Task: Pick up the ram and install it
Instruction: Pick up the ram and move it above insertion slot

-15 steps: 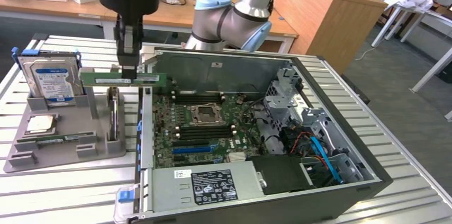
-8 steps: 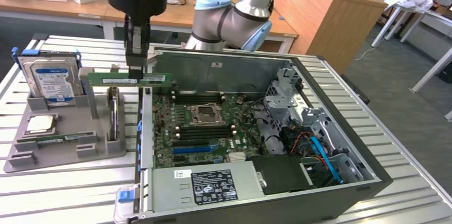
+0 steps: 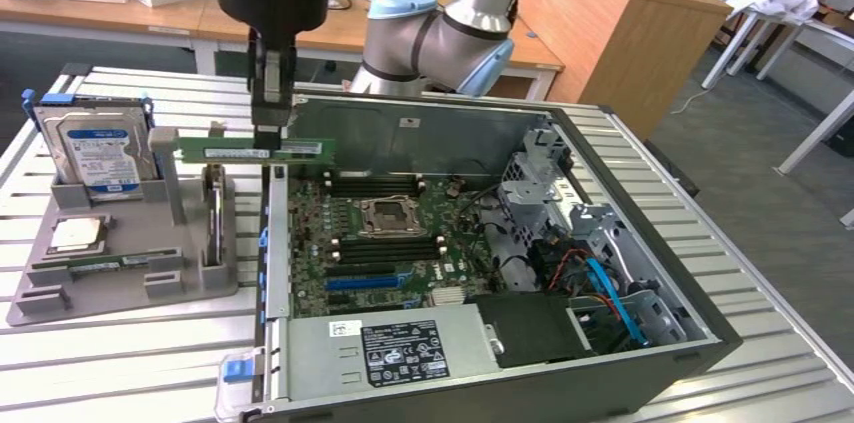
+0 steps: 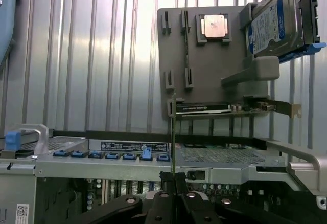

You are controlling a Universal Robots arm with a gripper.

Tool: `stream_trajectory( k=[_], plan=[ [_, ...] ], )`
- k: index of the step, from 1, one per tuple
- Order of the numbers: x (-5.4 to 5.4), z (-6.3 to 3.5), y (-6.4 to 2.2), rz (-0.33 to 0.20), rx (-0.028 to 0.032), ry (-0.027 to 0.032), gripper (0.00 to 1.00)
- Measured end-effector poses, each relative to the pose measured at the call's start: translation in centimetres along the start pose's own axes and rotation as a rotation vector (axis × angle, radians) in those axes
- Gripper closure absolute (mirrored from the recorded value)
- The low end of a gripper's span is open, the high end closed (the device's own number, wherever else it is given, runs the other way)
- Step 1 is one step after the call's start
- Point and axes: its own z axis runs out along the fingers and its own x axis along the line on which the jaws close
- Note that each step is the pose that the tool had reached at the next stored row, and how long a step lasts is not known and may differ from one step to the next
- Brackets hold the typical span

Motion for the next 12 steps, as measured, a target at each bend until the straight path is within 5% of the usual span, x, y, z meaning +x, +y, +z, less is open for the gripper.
stream_trajectory(
  k=[12],
  plan=[
    [0.0, -0.07, -1.54, 0.002, 0.0, 0.0, 0.89]
  ],
)
